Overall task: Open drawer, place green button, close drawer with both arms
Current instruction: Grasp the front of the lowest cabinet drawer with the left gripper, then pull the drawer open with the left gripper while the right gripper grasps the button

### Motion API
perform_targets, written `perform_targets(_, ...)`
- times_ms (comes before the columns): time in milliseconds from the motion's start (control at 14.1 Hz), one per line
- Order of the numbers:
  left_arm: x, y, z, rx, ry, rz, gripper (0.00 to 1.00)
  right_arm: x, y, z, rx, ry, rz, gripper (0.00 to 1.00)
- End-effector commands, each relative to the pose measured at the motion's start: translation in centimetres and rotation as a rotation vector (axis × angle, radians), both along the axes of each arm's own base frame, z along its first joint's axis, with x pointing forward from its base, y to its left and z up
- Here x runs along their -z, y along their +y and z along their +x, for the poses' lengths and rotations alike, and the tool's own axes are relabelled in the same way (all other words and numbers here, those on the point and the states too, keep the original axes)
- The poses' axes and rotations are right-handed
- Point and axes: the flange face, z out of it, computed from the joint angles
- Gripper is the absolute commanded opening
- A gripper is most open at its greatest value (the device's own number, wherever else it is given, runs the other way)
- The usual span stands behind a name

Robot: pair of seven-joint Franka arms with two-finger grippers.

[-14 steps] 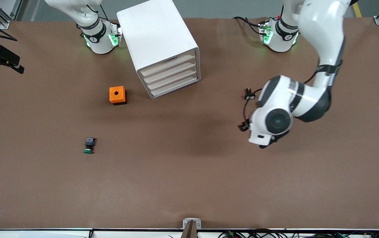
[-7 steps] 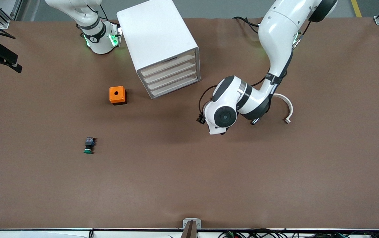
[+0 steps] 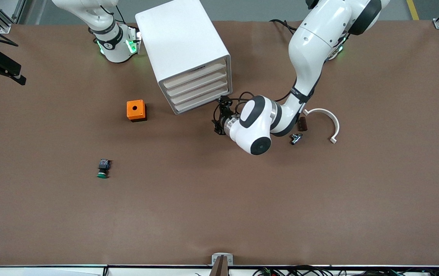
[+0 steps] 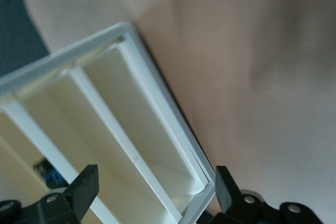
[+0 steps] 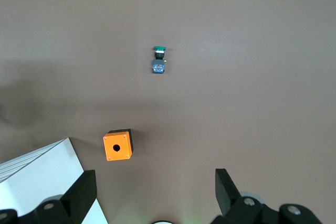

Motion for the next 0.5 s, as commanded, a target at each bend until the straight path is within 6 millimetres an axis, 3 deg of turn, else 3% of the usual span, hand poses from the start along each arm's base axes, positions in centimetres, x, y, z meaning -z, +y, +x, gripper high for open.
perform_targets(0, 2.0, -1.7, -1.9, -0.111, 0.144, 0.11, 0.94, -0.3, -0.7, 0.0, 0.002, -0.006, -0.012, 1.0)
perform_targets(142, 3.4, -2.1, -2.5, -0.177, 0.229, 0.165, 0.92, 1.2, -1.0, 0.7, 0.019, 0.025, -0.014, 1.0)
perform_targets(355, 4.4, -3.4, -4.0, -0.207, 0.305, 0.17, 0.77, 8.2, -2.3, 4.6, 0.032, 0.155, -0.016, 1.0)
perform_targets(426, 4.5, -3.9, -4.7, -0.206, 0.325, 0.181, 0.72, 8.6, -2.6, 4.9, 0.038, 0.151, -0.018, 1.0)
